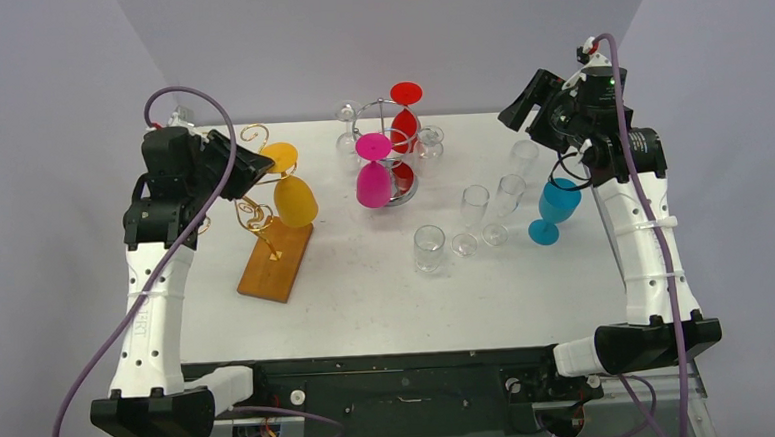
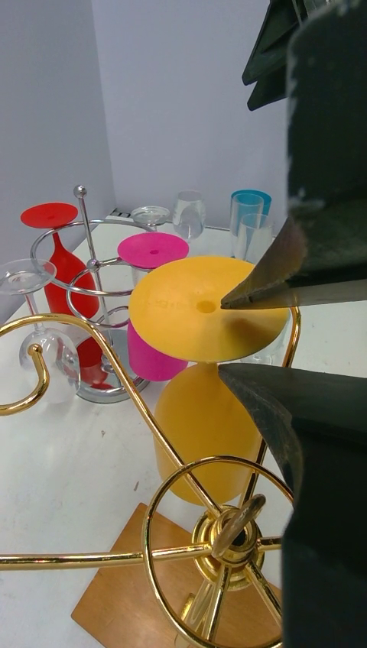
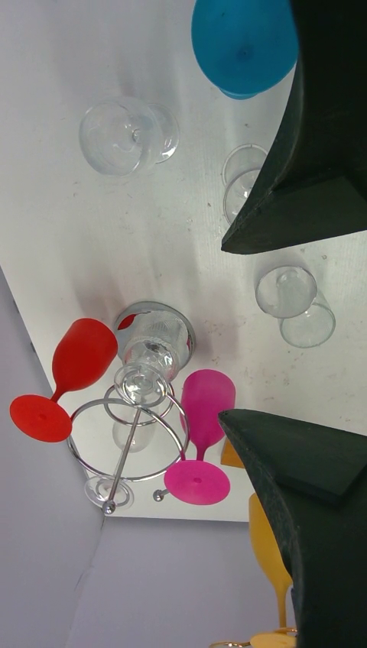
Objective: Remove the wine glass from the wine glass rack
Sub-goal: Pick up the wine glass from the wine rack.
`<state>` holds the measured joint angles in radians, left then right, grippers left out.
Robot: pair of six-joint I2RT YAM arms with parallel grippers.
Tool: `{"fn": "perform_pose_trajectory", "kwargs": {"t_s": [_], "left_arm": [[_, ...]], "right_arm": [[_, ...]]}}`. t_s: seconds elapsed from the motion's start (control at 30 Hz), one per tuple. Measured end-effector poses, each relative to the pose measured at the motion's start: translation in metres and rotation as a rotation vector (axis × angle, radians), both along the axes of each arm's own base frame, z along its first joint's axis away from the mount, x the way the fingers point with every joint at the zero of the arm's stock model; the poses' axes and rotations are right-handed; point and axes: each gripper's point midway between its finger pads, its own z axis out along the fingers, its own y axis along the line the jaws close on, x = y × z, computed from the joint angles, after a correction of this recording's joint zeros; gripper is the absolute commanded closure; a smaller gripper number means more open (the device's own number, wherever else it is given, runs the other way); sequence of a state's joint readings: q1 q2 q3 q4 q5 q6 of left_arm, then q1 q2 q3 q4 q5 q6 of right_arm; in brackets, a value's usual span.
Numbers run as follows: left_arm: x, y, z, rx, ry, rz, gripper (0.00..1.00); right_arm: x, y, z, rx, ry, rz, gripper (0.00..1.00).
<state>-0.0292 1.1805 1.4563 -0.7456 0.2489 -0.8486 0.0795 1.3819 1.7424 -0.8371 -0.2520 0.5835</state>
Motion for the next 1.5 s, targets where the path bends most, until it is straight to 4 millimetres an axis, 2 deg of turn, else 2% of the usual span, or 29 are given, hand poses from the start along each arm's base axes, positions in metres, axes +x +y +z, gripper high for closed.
{"fn": "perform_pose_trajectory", "kwargs": {"t_s": [0.33, 0.57, 0.7, 0.87, 1.13, 1.5], "left_arm": [[0.005, 0.001, 0.005, -0.031, -0.019, 0.003, 0.89], [0.005, -0.006, 0.013, -0.074, -0.041, -0.024, 1.0], [0.006, -0.011, 0.018, -0.103, -0.055, -0.046, 1.0], [0.007, -0.009, 0.017, -0.147, -0.046, -0.05, 1.0], [0.002, -0.017, 0.013, -0.228, -0.026, -0.097, 1.0], [-0.015, -0.02, 0.019, -0.286, -0.037, -0.123, 1.0]], "right_arm": [[0.0, 0.0, -0.002, 0.0, 0.005, 0.0, 0.31], [0.001, 0.0, -0.001, 0.0, 0.0, -0.001, 0.32], [0.001, 0.0, -0.001, 0.0, 0.0, -0.001, 0.32], [0.001, 0.0, -0.002, 0.0, 0.0, -0.001, 0.32], [0.001, 0.0, -0.002, 0.0, 0.002, -0.001, 0.32], [0.002, 0.0, -0.006, 0.0, 0.008, -0.001, 0.32]]}}
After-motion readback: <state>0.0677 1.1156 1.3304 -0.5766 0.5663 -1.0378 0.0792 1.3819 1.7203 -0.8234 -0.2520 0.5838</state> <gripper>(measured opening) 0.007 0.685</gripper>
